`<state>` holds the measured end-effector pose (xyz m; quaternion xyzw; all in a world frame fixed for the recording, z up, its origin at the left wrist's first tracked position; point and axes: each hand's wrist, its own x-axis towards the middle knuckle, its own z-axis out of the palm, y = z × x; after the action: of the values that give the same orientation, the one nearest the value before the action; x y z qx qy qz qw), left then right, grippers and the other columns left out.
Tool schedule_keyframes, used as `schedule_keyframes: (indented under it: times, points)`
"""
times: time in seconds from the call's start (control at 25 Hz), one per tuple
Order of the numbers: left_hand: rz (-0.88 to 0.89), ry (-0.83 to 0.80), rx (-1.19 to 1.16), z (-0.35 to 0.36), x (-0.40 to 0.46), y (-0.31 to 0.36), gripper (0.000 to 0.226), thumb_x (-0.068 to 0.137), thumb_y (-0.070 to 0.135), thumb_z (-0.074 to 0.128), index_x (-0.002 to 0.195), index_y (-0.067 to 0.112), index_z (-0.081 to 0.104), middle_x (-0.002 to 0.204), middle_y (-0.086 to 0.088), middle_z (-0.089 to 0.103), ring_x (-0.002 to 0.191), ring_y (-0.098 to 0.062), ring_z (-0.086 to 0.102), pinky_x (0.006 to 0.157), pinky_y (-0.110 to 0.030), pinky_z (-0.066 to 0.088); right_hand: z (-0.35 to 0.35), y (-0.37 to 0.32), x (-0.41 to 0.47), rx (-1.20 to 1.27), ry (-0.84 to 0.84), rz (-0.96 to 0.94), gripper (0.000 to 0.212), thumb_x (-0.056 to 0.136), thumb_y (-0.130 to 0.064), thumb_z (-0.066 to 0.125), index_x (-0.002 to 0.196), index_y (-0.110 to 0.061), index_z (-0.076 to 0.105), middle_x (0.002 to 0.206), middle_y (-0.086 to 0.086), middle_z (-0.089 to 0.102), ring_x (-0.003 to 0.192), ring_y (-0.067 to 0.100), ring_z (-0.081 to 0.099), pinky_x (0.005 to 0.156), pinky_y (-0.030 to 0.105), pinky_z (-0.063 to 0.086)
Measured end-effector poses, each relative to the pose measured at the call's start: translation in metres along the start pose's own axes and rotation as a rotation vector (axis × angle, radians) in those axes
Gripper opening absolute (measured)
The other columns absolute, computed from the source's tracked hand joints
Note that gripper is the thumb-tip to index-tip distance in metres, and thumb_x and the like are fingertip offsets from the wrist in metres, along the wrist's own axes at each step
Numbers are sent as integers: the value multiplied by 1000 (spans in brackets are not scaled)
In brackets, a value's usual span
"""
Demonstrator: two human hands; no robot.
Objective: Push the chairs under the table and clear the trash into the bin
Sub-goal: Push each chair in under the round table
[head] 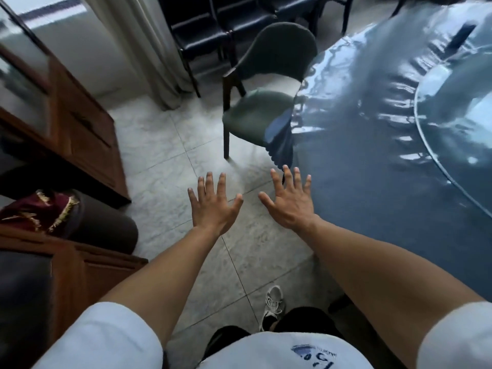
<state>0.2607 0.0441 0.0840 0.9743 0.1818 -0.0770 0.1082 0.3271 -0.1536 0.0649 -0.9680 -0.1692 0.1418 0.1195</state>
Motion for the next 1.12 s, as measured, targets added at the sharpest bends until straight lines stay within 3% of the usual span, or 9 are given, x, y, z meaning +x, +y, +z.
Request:
schedule_keyframes:
  times: [0.48, 0.8, 1.12]
  points:
    - [-116, 22, -47, -65, 205, -109, 80, 95, 70, 22, 161, 30, 1, 170, -6, -7, 156, -26, -12, 123, -55, -9, -28, -134, 229, -57, -38, -125, 81, 94, -75, 7, 162, -31, -1, 170, 6, -11, 155, 32, -17, 123, 60, -12]
    - [-58, -59, -18, -117, 376, -223, 80, 95, 71, 20, 161, 30, 0, 170, -6, -8, 156, -27, -13, 123, -56, -8, -48, -245, 392, -22, -17, 6, 82, 94, -75, 6, 162, -30, -1, 170, 8, -9, 156, 33, -16, 122, 60, -12]
    - [1, -69, -17, -152, 554, -259, 81, 94, 72, 20, 161, 30, 2, 170, -7, -4, 156, -28, -11, 123, -56, -8, -63, -290, 560, -17, -6, 61, 82, 95, -74, 10, 162, -28, 3, 170, 10, -5, 156, 34, -12, 121, 60, -14]
